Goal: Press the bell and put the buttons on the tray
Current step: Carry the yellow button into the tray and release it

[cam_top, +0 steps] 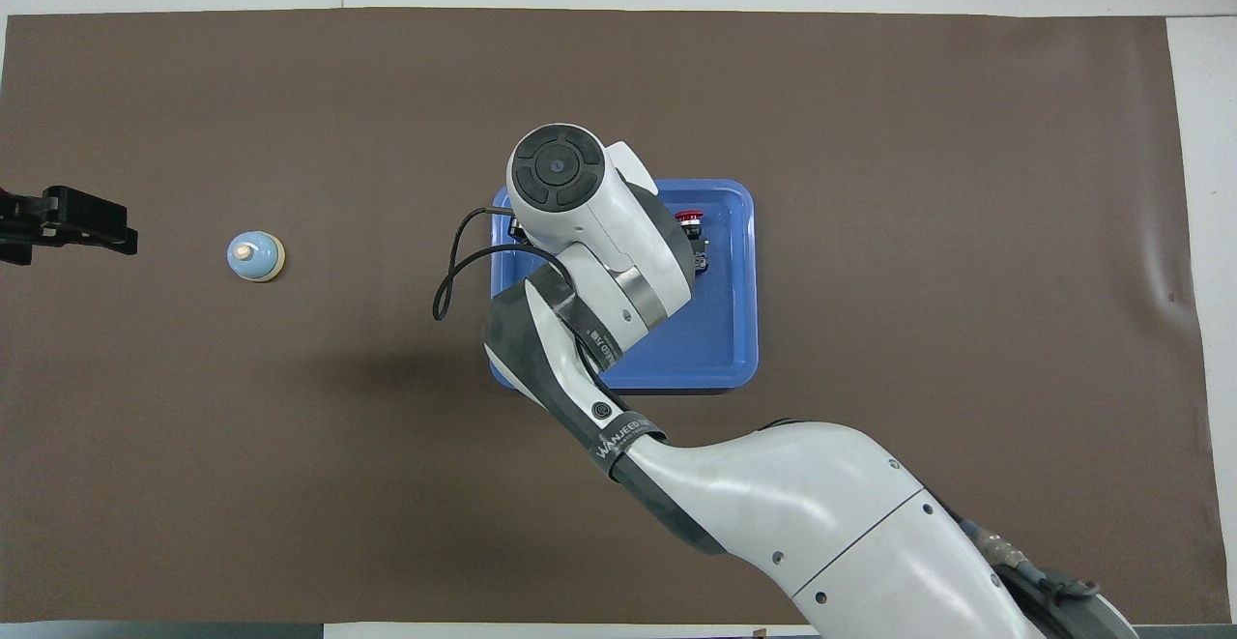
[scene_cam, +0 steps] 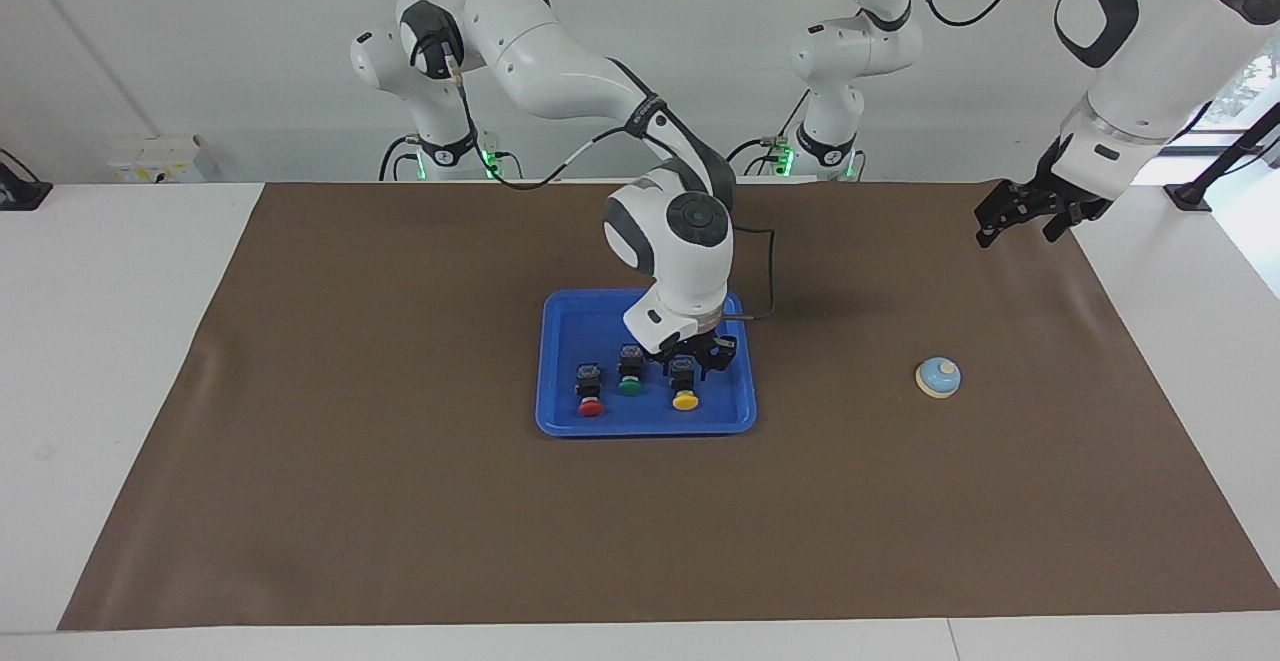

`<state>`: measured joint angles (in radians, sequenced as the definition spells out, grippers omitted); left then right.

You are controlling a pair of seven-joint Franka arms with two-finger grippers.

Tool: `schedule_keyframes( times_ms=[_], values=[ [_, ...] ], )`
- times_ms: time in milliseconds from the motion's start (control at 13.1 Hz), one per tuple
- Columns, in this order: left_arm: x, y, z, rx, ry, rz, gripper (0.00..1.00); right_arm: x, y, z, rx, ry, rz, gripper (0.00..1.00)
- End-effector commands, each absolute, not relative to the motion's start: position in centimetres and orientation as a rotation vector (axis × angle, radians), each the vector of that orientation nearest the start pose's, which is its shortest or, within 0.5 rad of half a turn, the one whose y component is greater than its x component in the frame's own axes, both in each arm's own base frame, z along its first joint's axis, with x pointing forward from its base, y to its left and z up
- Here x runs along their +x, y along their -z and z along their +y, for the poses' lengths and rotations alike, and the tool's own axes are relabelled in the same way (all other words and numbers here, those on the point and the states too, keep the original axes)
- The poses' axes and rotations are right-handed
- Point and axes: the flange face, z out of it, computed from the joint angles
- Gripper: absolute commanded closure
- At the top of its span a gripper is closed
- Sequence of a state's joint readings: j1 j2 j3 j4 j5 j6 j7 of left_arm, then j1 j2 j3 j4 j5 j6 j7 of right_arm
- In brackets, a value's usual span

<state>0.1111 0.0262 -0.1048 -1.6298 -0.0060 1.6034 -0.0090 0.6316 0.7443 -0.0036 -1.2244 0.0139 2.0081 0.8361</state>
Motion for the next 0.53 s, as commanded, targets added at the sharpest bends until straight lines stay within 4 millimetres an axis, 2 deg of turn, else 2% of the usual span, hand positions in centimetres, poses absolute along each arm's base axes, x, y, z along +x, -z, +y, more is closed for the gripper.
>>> schedule_keyframes(
  times_ms=[0,76,152,228,304,456],
  values=[
    [56.2,-59.0,0.5,-3.16,-0.092,-0.023,0.0,62.1,-37.2,42.5,-3.066,0.085,0.381,0.0],
    [56.2,-59.0,0.5,-3.16,-0.092,-0.023,0.0,62.7,-38.6,41.0,-3.062,0.097,0.385,0.0],
    [56.2,-59.0,0.5,-3.16,-0.092,-0.023,0.0,63.3,-41.2,38.8,-3.064,0.107,0.357,0.0],
    [56.2,-59.0,0.5,-3.16,-0.092,-0.023,0.0,63.2,-43.0,36.4,-3.072,0.108,0.302,0.0],
    [56.2,-59.0,0.5,-3.16,-0.092,-0.023,0.0,63.1,-45.6,32.1,-3.073,0.125,0.294,0.0],
    [56.2,-59.0,0.5,-3.16,-0.092,-0.023,0.0,63.5,-49.5,22.6,-3.075,0.161,0.282,0.0]
  ],
)
